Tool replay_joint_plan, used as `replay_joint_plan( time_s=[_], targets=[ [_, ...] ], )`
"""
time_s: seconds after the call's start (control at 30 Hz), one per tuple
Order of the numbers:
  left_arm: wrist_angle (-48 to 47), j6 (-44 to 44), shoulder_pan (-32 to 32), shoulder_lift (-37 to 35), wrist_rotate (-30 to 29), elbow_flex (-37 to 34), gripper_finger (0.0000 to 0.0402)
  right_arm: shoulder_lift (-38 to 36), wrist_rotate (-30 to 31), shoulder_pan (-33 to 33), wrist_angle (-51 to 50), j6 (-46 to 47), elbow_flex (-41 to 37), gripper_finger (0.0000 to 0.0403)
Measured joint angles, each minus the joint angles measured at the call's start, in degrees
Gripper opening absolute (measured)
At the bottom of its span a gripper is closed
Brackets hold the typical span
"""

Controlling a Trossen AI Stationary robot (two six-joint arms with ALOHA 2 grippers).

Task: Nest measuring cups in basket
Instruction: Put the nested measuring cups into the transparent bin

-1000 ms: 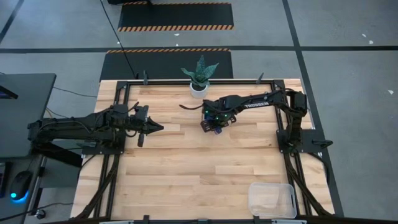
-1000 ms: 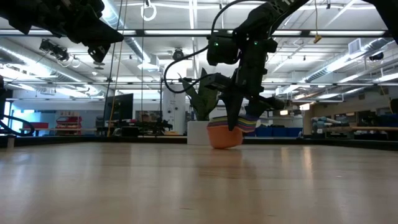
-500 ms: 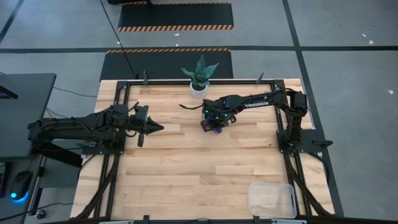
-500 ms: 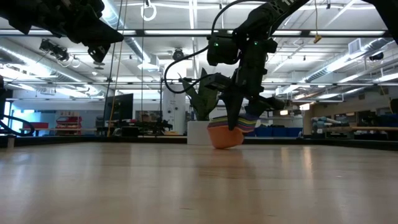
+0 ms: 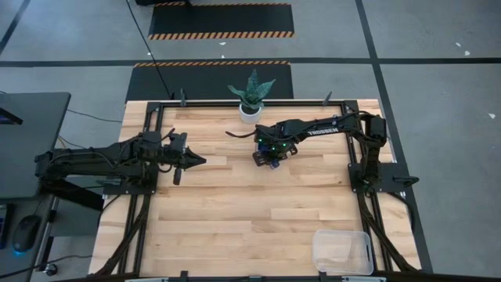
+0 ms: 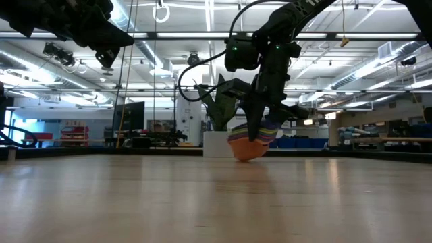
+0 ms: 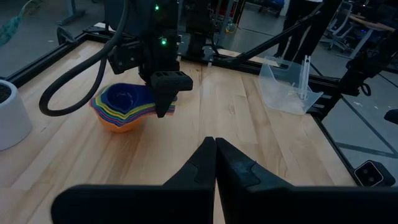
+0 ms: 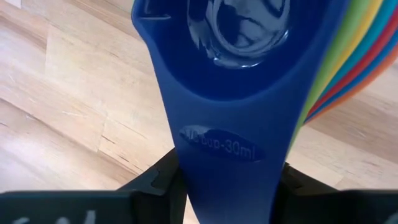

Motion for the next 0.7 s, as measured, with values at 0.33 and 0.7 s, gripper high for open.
replay_joint_plan(
  time_s=[0.33, 0.7],
  targets=[
    [0.0, 0.0, 0.0, 0.0, 0.0, 0.0, 0.0013, 0.0, -0.2, 0.0, 0.0, -0.1, 0.0, 0.0117],
    [0.0, 0.0, 0.0, 0.0, 0.0, 0.0, 0.0013, 0.0, -0.2, 0.0, 0.0, -0.2, 0.0, 0.0069]
  ],
)
